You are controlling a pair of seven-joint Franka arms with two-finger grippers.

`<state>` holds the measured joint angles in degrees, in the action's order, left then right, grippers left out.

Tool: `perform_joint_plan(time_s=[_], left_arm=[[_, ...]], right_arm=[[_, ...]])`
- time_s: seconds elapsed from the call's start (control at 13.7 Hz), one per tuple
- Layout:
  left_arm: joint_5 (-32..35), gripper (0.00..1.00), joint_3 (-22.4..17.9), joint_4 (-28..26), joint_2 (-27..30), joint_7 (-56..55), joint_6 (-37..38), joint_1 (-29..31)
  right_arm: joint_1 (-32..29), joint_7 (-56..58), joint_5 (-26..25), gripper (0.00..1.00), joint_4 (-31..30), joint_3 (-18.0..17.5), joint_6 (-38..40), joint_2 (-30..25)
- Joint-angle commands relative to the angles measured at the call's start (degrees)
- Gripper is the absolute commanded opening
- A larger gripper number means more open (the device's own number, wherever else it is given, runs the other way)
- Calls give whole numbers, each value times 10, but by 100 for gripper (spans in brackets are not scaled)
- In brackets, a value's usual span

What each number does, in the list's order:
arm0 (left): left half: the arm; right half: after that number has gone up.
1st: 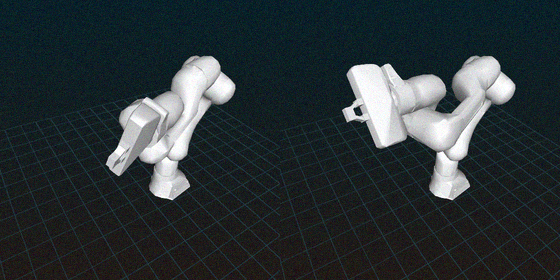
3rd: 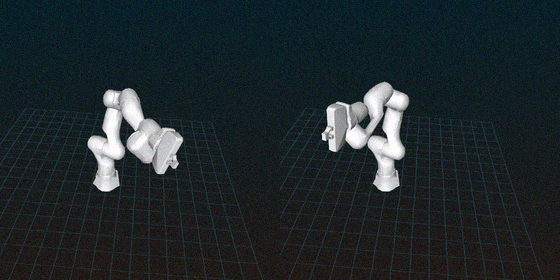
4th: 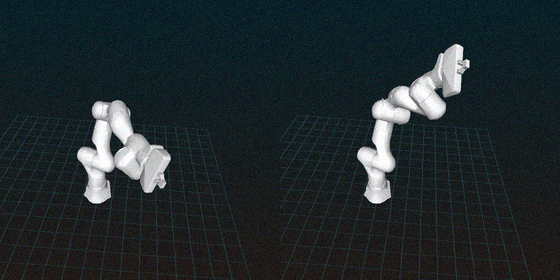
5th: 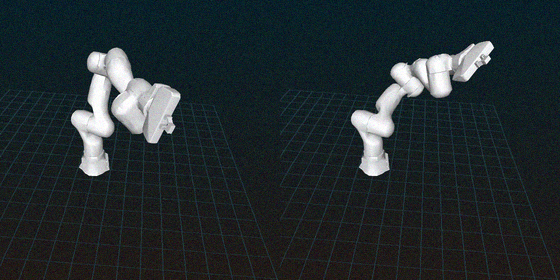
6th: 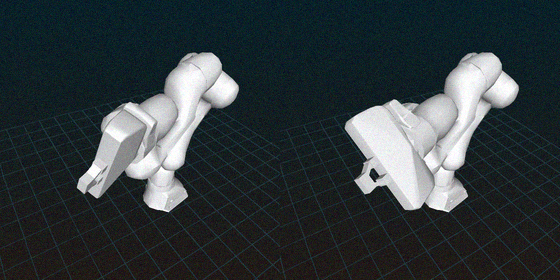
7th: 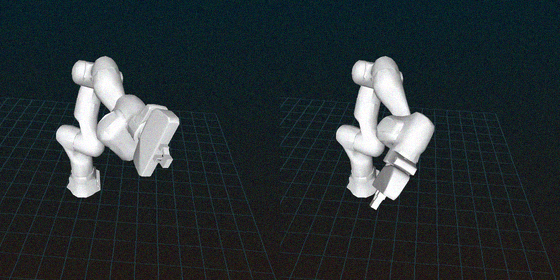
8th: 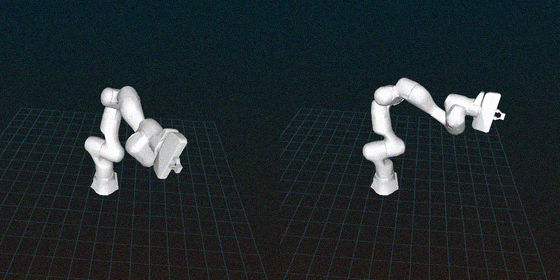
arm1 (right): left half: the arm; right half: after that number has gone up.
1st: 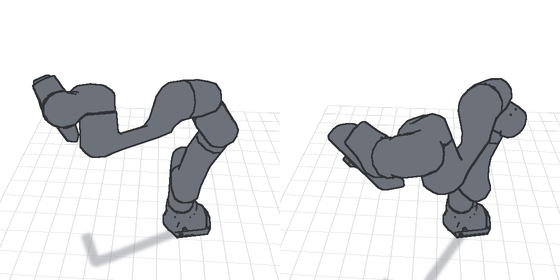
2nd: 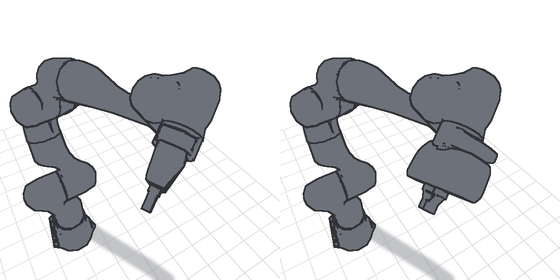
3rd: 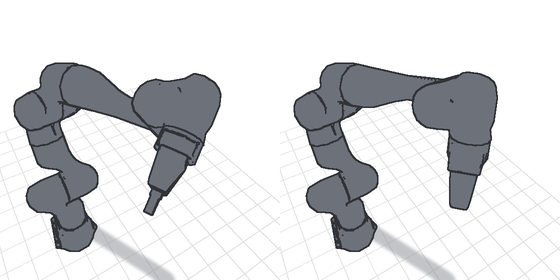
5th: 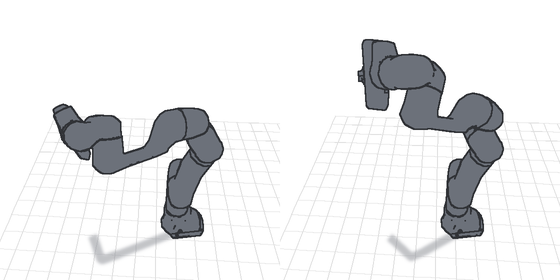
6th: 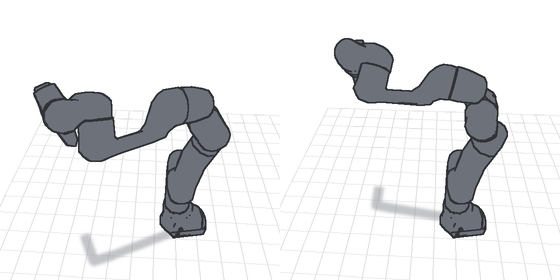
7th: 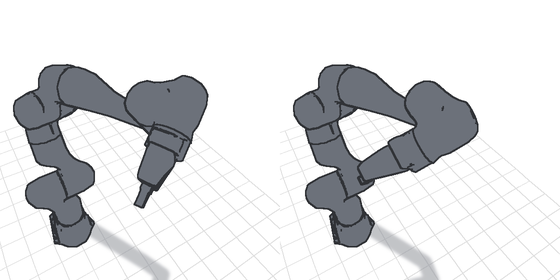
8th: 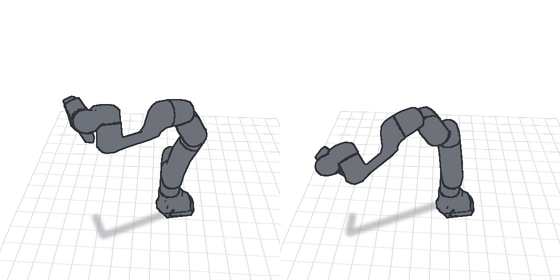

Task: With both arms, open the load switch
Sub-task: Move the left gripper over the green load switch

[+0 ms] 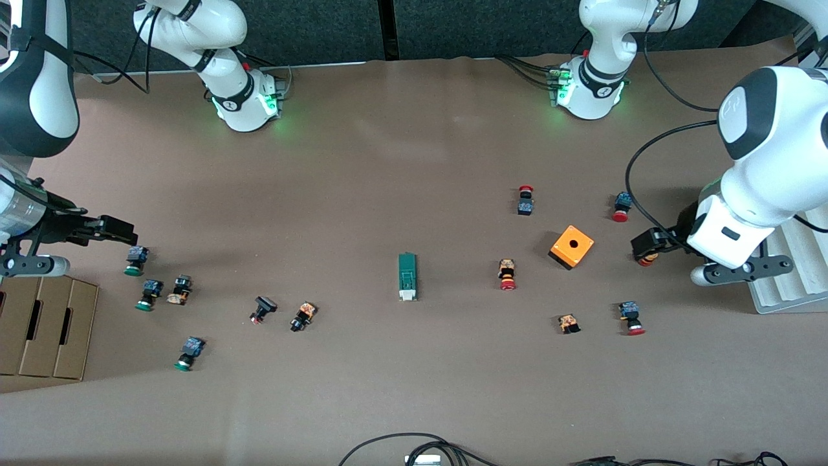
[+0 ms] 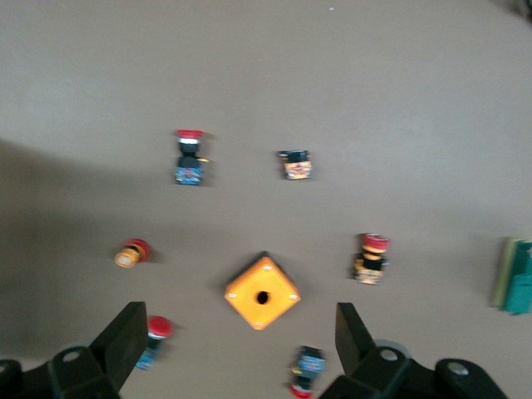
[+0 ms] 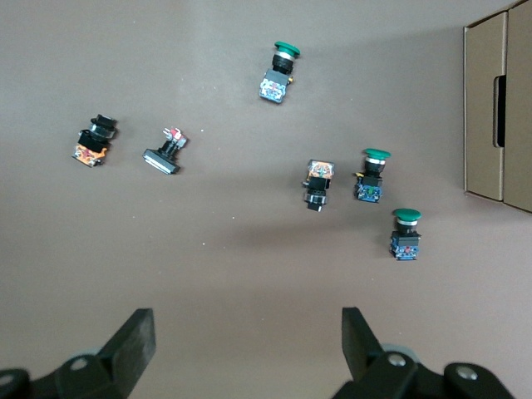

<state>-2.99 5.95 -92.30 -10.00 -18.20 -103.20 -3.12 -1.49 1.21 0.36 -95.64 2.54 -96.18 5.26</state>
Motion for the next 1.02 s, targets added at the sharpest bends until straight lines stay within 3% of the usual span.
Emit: perform_joint_plan(time_s=[0.0, 0.15, 0.44, 0.95], left_arm=[[11, 99, 20, 15, -1, -108, -2, -49], [71, 99, 28, 9, -5, -175, -9, -106], [95, 100, 31, 9, -48, -308, -74, -216], [234, 100, 31, -9, -127, -485, -212, -324]], right_arm=[[2, -1, 7, 100, 11, 2, 8, 4], [2, -2, 7, 100, 11, 2, 10, 3], [2, -2, 7, 100, 12, 2, 9, 3], [1, -1, 5, 100, 12, 3, 6, 4]])
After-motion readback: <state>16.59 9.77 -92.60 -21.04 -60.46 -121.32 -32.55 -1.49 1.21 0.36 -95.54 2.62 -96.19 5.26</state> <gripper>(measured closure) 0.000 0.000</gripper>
